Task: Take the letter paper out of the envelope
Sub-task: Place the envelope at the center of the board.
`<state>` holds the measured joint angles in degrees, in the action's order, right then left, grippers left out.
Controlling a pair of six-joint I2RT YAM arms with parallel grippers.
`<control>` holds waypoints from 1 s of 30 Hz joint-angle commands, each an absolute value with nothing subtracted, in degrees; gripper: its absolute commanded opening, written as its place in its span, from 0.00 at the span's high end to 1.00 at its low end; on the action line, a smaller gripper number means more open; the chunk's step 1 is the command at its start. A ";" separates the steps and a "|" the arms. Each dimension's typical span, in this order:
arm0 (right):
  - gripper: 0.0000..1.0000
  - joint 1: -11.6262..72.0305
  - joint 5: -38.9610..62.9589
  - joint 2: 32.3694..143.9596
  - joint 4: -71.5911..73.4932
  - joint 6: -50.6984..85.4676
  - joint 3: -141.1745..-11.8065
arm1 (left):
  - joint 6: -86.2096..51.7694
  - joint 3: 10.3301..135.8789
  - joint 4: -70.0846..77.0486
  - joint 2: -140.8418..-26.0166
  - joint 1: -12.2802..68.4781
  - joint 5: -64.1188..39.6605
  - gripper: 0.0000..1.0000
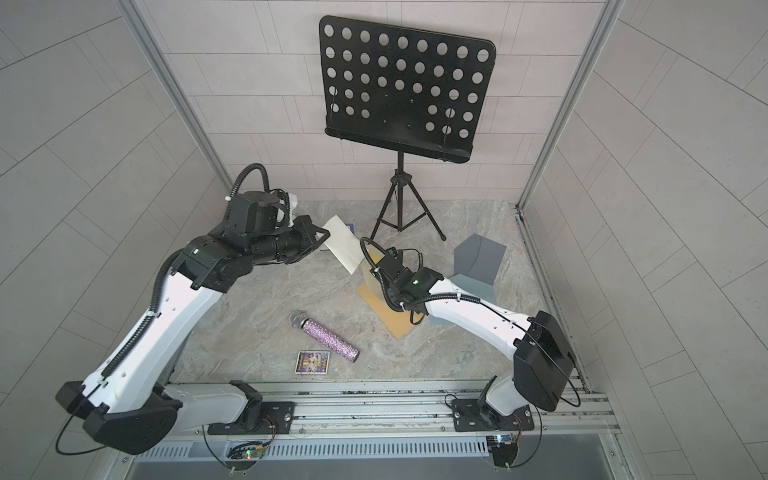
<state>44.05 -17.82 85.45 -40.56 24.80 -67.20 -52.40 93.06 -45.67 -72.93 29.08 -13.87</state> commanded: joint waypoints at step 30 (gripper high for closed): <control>0.42 32.96 -26.78 114.78 -50.21 7.35 -92.41 | -51.38 74.10 -40.69 -66.30 20.48 -21.20 1.00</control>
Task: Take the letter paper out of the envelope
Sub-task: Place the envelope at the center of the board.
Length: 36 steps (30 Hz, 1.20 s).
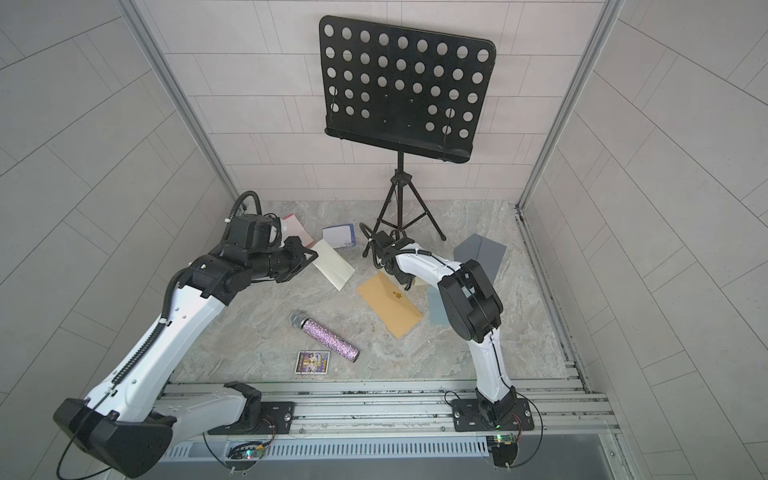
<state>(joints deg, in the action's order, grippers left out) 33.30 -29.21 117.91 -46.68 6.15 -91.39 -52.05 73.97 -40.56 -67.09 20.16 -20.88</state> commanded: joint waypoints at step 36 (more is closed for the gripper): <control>0.43 26.77 14.88 76.95 -37.59 27.23 -77.22 | -64.47 74.70 -15.00 -76.39 21.53 -31.75 1.00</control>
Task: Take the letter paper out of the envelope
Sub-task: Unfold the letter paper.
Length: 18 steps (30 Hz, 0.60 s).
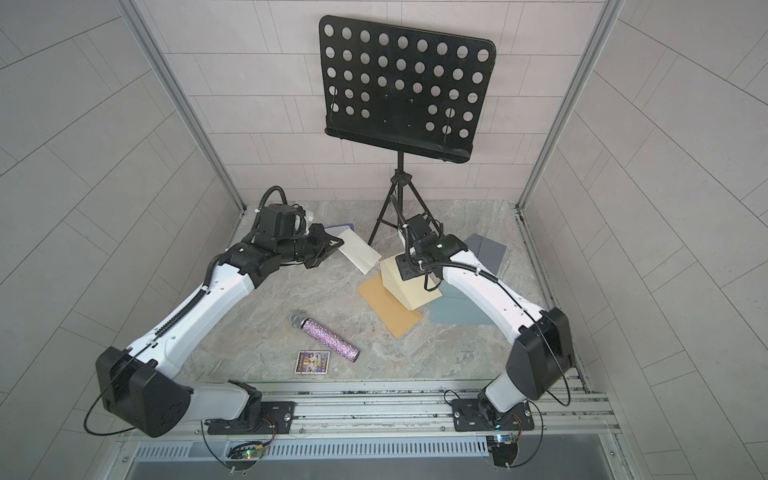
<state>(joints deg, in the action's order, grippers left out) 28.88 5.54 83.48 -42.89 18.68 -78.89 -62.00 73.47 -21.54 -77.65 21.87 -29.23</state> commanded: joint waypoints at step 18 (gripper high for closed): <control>0.44 14.33 40.28 65.41 -8.17 82.94 -67.90 | -77.84 77.26 5.26 -82.27 26.41 -44.12 1.00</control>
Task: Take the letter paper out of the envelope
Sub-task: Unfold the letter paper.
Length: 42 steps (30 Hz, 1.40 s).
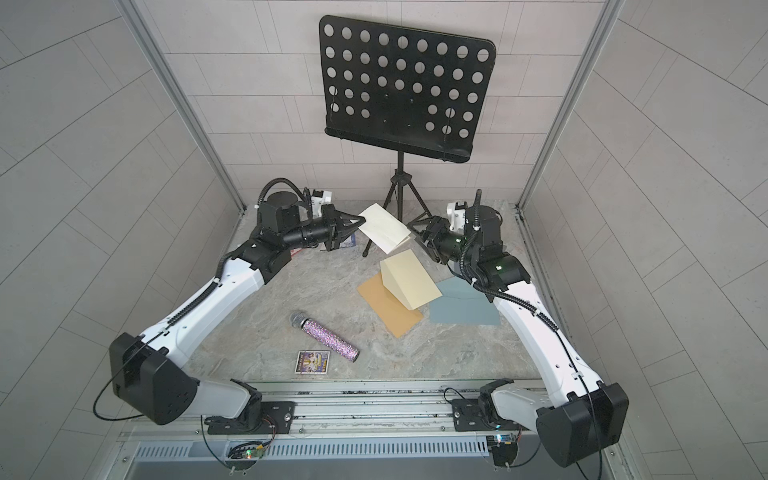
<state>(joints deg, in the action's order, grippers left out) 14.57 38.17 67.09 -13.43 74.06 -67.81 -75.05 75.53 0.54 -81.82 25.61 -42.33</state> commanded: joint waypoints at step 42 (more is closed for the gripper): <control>0.51 12.99 40.12 61.79 -12.85 83.36 -66.40 | -77.08 77.43 4.97 -83.41 29.00 -42.64 1.00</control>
<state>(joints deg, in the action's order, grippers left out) 12.36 40.07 61.93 -14.61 81.71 -66.00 -76.29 75.75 3.09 -83.07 28.56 -42.35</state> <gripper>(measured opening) 0.495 0.056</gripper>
